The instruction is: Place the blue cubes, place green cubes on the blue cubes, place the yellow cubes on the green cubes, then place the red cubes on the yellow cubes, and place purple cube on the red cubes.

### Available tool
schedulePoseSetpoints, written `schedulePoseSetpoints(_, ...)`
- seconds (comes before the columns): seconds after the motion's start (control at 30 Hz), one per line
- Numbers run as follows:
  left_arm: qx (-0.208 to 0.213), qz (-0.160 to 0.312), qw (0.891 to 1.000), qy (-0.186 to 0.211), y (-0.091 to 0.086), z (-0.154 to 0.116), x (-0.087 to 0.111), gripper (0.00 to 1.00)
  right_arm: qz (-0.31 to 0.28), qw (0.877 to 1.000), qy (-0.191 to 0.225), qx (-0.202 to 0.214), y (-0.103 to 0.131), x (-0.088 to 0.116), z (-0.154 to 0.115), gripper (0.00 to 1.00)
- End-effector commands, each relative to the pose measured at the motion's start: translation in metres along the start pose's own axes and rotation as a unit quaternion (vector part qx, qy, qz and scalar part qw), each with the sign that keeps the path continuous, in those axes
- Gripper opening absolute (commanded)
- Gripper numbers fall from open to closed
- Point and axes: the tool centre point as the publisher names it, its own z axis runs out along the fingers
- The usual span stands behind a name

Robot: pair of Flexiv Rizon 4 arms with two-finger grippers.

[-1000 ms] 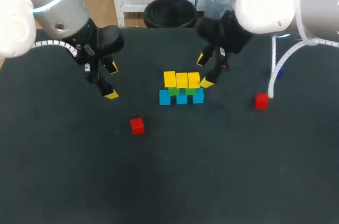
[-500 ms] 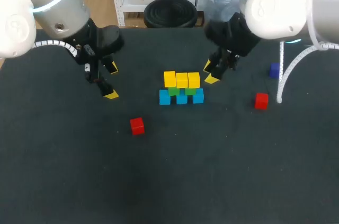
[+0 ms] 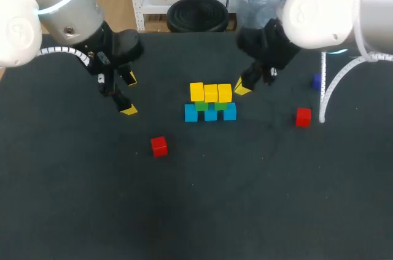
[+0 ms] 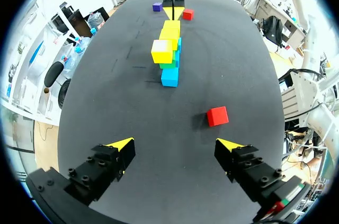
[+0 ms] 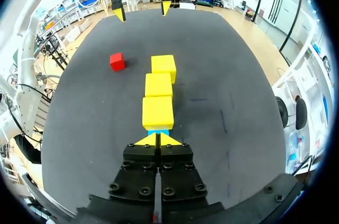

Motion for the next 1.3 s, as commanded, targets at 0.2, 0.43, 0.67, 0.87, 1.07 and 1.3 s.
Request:
schedulePoseSetpoints(0.2,0.0,0.001,1.0,-0.001,0.0005,0.0001,0.0008,1.0,-0.002,1.0,-0.001,-0.006,-0.0022,-0.0024,0.003,0.0)
schedulePoseSetpoints(0.43,0.0,0.001,1.0,-0.001,0.0005,0.0001,0.0008,1.0,-0.002,1.0,-0.001,-0.007,-0.0024,-0.0036,0.0033,0.0)
schedulePoseSetpoints(0.67,0.0,0.001,1.0,-0.001,0.0005,0.0001,0.0008,1.0,-0.004,1.0,0.0,-0.007,-0.0021,-0.0055,0.0037,0.0)
schedulePoseSetpoints(0.87,0.0,0.001,1.0,-0.001,0.0005,0.0001,0.0008,1.0,-0.005,1.0,0.0,-0.007,-0.0022,-0.0062,0.0037,0.0)
schedulePoseSetpoints(1.07,0.0,0.001,1.0,-0.001,0.0005,0.0001,0.0008,1.0,-0.004,1.0,0.001,-0.006,-0.0021,-0.0051,0.0035,0.0)
schedulePoseSetpoints(1.3,0.0,0.001,1.0,-0.001,0.0005,0.0001,0.0008,1.0,-0.002,1.0,0.001,-0.005,-0.0003,-0.0016,0.0004,0.0)
